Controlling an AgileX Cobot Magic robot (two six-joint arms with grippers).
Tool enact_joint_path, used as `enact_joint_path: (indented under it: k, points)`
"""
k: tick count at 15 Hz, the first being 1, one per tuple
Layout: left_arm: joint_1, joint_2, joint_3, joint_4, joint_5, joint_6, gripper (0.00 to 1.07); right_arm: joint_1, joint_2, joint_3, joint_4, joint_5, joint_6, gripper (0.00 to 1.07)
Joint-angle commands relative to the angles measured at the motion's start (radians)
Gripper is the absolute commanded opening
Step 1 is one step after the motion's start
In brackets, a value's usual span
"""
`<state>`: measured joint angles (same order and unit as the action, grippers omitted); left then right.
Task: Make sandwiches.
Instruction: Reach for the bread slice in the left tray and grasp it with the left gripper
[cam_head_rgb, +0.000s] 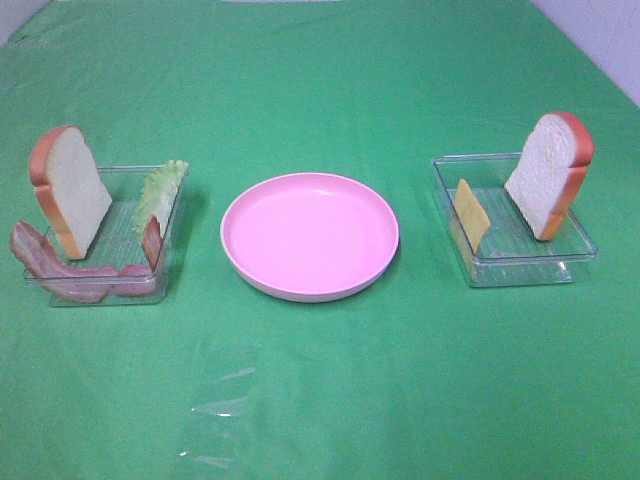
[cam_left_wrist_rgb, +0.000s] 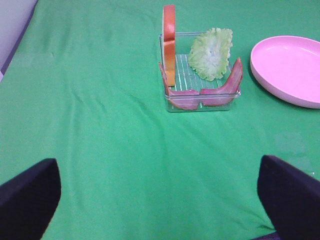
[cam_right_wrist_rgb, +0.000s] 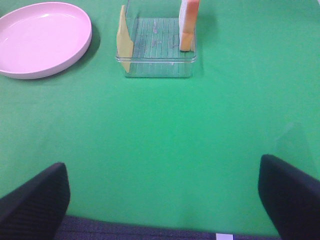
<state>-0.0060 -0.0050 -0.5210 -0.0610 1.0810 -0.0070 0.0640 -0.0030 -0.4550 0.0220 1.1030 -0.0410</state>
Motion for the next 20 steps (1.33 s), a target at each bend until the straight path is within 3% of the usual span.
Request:
enact_joint_path:
  k: [1,14,20]
  points:
    - [0.004,-0.004,0.003,-0.001,-0.004,0.000,1.01,-0.004,-0.034,0.004,0.004,-0.006,0.004,0.98]
    - [0.004,0.000,0.000,0.000,-0.008,-0.005,1.01,-0.004,-0.034,0.004,0.004,-0.006,0.004,0.98]
    - [0.004,0.225,-0.055,0.003,-0.179,-0.005,1.01,-0.004,-0.034,0.004,0.004,-0.006,0.004,0.98]
